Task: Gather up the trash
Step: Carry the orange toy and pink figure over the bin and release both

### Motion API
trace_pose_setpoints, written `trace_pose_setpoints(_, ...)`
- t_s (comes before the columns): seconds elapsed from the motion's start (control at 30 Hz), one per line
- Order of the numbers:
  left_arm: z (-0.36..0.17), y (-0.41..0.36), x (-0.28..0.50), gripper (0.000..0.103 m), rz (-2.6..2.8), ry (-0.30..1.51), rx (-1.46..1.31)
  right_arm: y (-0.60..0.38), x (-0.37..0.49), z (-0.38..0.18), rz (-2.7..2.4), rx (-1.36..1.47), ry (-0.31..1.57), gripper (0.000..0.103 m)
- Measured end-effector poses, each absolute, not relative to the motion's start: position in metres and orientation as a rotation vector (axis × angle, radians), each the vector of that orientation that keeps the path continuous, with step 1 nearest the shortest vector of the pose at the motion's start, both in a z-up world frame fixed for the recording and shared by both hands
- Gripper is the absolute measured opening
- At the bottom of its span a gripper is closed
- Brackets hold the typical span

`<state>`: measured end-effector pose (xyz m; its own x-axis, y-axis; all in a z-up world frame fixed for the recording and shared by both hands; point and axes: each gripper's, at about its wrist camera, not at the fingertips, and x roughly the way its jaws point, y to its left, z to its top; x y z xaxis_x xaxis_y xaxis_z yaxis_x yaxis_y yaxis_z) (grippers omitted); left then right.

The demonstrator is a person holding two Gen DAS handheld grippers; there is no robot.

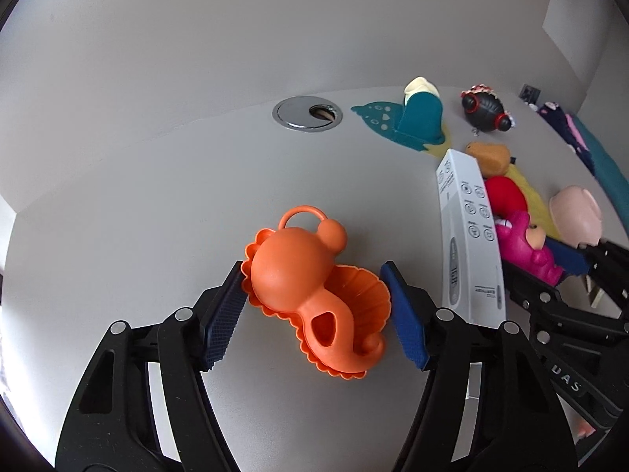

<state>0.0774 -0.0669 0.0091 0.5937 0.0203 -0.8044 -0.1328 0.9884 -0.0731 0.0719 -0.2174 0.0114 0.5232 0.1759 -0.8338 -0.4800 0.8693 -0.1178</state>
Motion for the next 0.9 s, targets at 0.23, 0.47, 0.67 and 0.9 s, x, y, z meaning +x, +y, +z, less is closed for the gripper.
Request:
trace_pose_setpoints(0.23,0.034,-0.067,0.064,0.067,0.059,0.851,-0.126,-0.253,0.048,0.034,0.39,-0.165,0.915,0.046)
trace_pose_setpoints(0.47,0.047,-0.101,0.048,0.067,-0.006,0.815,-0.07,-0.286,0.023,0.058,0.361,-0.102,0.873,0.046)
trace_pose_setpoints(0.67,0.055,-0.14,0.033,0.067,-0.068,0.8,-0.017,-0.321,0.007,0.073,0.321,-0.049,0.841,0.046)
trace_pose_setpoints(0.9,0.075,-0.195,0.01,0.067,-0.144,0.763,0.061,-0.375,-0.02,0.088,0.275,0.032,0.794,0.046)
